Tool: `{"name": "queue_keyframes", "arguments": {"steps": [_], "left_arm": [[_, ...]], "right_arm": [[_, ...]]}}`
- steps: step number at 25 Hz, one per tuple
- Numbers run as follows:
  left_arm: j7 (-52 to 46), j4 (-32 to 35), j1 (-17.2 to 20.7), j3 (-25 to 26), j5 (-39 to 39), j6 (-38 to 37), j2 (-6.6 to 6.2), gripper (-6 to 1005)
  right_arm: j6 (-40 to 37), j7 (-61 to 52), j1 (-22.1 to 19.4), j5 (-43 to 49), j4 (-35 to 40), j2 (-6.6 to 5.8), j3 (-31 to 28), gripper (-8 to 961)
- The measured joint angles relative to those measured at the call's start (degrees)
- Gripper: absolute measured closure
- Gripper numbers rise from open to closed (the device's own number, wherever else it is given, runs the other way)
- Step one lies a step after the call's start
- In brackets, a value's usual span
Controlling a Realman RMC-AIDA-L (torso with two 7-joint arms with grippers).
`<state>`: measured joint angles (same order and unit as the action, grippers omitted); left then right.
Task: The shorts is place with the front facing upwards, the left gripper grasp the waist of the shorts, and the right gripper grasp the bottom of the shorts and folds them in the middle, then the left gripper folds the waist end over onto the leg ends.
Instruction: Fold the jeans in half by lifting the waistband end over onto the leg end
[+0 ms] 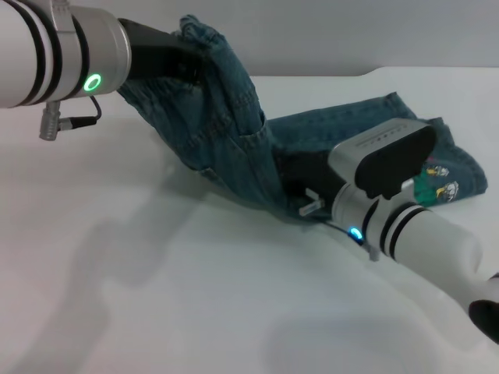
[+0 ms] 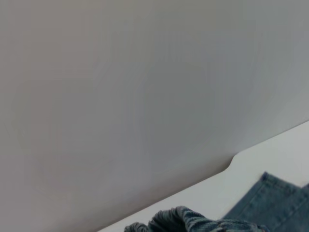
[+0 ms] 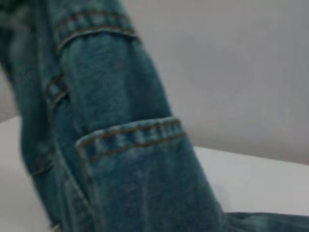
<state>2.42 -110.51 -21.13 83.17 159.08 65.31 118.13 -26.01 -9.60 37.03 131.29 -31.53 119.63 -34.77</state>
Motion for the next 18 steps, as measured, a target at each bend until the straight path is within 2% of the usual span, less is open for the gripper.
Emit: {"name": "queue_keyframes", "arguments": {"steps": [4,10,15,18], "left_arm": [[0.0,-0.4,0.0,-0.3,0.0,-0.4,0.02,889],[0.1,-1.2,0.1,-1.1,0.0,-1.9,-0.07,893],[0.4,-1.3,1.2,-1.1,0.0,-2.7,-0.14,892],[0.8,-1.4,1.7,-1.1,0.0,-3.0,-0.11,892]], "right_arm": [[0.1,-3.8,1.8,0.2,-0.1,0.04,4.2,953],[-0.1,-4.2,3.2,0.2,-1.1,0.19,6.5,954],[-2.9,-4.0,0.5,-0.1,0.7,0.22,1.7,954],[-4.0,-3.8,-1.7,0.0,1.9,-0.36,-2.8,954]]}}
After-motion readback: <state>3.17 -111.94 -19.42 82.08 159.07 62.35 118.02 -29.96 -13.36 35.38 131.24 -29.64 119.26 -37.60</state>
